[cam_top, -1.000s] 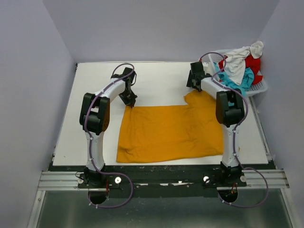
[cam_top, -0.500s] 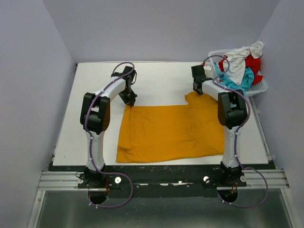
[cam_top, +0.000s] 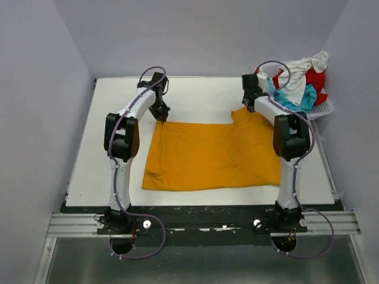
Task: Fold and stack the t-shirts
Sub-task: Fold the other side of the tshirt into a rectangle
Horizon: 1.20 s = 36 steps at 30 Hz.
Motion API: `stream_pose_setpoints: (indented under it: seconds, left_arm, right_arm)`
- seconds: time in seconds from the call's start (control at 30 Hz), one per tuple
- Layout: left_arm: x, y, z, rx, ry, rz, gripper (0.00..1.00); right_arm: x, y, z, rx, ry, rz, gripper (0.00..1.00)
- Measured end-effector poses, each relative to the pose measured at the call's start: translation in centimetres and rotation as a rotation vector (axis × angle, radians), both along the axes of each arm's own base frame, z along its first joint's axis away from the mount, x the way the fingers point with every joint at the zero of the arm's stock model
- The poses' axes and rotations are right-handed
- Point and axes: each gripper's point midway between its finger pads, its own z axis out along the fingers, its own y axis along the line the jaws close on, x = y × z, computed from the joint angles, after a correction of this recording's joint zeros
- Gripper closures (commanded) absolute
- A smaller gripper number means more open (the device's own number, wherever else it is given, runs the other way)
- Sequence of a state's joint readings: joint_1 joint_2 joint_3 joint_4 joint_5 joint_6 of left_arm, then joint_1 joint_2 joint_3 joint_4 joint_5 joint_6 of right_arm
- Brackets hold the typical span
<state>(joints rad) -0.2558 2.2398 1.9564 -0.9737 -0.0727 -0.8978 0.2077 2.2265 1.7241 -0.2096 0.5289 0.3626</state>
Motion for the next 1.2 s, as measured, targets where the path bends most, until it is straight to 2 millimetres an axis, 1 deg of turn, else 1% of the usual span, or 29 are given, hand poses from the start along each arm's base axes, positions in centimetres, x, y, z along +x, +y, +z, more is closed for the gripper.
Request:
stream_pose_setpoints:
  seconds: [0.07, 0.17, 0.23, 0.33, 0.47, 0.57, 0.73, 0.87, 0.97, 1.07, 1.13, 1.2]
  left_arm:
    - [0.2, 0.1, -0.2, 0.002, 0.004, -0.002, 1.00]
    - [0.0, 0.1, -0.3, 0.007, 0.012, -0.007, 1.00]
    - [-0.3, 0.2, -0.5, 0.011, 0.017, -0.012, 1.00]
    - [-1.3, 0.4, -0.9, 0.020, 0.037, -0.017, 1.00]
    - [-3.2, 0.7, -0.8, 0.035, 0.056, -0.025, 1.00]
    - [-4.3, 0.9, -0.5, 0.045, 0.055, -0.028, 1.00]
    - [-6.8, 0.6, 0.7, 0.054, 0.022, -0.051, 1.00]
    - [-8.3, 0.2, 1.3, 0.065, -0.006, -0.067, 1.00]
    - [-9.9, 0.1, 0.9, 0.073, -0.010, -0.072, 1.00]
    - [-12.2, 0.3, 0.1, 0.084, 0.007, -0.074, 1.00]
    - [-13.4, 0.4, 0.0, 0.090, 0.006, -0.072, 1.00]
    - [-14.2, 0.5, 0.2, 0.092, -0.007, -0.070, 1.00]
  right_arm:
    - [-0.8, 0.2, -0.3, 0.011, 0.012, 0.020, 0.99]
    - [-2.8, 0.3, -0.3, 0.028, 0.031, 0.044, 0.99]
    - [-4.2, 0.4, 0.5, 0.045, 0.029, 0.063, 0.99]
    - [-6.0, 0.8, 2.6, 0.082, -0.004, 0.098, 0.99]
    - [-8.2, 1.1, 5.4, 0.128, -0.058, 0.125, 0.99]
    - [-10.2, 1.5, 6.5, 0.168, -0.077, 0.147, 0.99]
    - [-14.0, 1.6, 7.2, 0.215, -0.079, 0.173, 0.99]
    - [-17.1, 1.3, 7.9, 0.240, -0.078, 0.174, 0.99]
    - [-19.1, 1.1, 9.0, 0.256, -0.092, 0.178, 0.99]
    - [-20.8, 1.0, 9.8, 0.268, -0.102, 0.190, 0.99]
    - [-21.9, 1.1, 9.9, 0.278, -0.098, 0.199, 0.99]
    - [-23.1, 1.0, 9.5, 0.287, -0.083, 0.201, 0.99]
